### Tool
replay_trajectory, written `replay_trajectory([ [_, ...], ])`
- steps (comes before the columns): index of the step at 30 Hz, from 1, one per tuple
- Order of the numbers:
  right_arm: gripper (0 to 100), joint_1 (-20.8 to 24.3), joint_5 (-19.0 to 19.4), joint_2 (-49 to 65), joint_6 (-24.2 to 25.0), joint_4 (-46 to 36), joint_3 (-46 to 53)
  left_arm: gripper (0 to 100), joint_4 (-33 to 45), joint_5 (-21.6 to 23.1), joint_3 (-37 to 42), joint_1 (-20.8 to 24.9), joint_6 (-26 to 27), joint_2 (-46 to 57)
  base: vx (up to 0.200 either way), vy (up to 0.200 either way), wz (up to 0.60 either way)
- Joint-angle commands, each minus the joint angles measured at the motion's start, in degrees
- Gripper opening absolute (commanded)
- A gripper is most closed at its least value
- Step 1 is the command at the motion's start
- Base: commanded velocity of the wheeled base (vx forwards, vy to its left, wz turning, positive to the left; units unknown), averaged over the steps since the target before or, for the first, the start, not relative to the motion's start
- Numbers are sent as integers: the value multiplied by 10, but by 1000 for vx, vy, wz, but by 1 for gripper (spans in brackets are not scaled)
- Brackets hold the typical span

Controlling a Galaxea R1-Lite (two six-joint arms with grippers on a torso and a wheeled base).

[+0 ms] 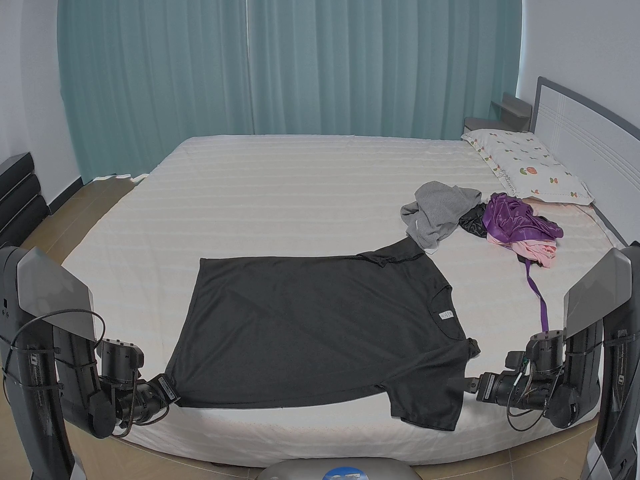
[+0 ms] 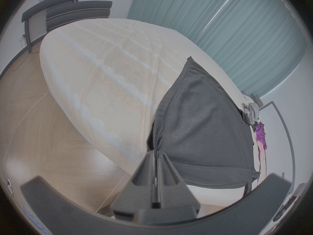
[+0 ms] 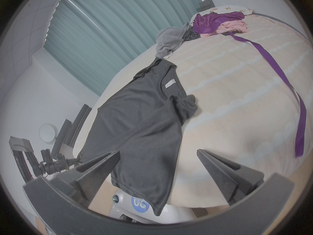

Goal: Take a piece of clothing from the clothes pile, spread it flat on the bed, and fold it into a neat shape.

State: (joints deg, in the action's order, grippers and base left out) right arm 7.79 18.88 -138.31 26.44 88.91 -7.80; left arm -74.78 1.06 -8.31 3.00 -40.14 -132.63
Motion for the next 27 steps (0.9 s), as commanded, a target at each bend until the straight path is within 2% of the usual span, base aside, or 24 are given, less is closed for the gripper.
replay_trajectory([
  [1,100,10,3,-33,-2,8,-1,0,0,0,0,0,1,-1,0,0,0],
  [4,100,14,5,-32,-5,8,-4,0,0,0,0,0,1,-1,0,0,0],
  [8,100,43,8,-31,-2,8,-19,0,0,0,1,0,2,-1,0,0,0],
  [13,100,75,-37,-77,0,9,-68,0,0,0,1,0,1,-1,0,0,0],
  [27,100,52,-44,-50,13,9,-63,0,0,0,0,0,2,-2,0,0,0],
])
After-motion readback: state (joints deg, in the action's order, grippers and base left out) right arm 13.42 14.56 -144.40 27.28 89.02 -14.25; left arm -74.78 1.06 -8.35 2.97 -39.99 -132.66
